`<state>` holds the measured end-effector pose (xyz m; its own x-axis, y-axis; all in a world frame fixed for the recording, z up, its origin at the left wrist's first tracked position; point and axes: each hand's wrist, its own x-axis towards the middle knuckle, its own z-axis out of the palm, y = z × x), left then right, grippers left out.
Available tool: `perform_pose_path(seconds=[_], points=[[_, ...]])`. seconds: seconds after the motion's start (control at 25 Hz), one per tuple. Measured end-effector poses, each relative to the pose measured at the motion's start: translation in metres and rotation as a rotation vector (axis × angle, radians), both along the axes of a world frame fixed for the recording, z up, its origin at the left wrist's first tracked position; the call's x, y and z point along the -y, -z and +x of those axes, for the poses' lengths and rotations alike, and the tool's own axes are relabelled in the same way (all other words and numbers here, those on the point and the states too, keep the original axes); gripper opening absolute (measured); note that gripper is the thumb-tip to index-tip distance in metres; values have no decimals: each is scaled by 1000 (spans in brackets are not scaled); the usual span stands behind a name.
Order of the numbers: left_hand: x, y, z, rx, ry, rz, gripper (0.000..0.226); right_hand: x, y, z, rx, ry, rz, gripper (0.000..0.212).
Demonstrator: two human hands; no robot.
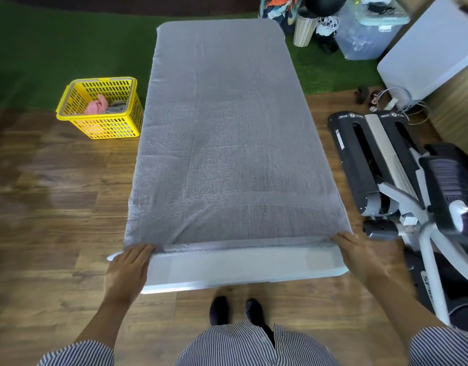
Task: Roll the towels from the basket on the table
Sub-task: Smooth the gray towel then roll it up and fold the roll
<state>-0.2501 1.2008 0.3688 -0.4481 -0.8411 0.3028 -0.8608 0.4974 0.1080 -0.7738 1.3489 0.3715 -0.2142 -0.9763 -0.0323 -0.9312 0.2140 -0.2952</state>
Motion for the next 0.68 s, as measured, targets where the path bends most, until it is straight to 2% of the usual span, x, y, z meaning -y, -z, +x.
perform_pose_path(seconds=[0.12, 0.24, 0.36, 0.56, 0.68], points=[[0, -6, -7, -38, -113, 11, 27, 0, -1, 2, 51, 47, 28, 36], [-3, -7, 4, 23, -37, 48, 33, -7, 0, -3, 96, 103, 44, 22], [5, -7, 10, 89, 14, 115, 29, -9, -6, -2, 128, 97, 42, 14], [3, -19, -8, 118, -246, 53, 5, 0, -16, 10, 125, 131, -7, 13], [-2, -15, -9, 97, -305, 26, 14, -2, -9, 11, 95, 117, -24, 10]])
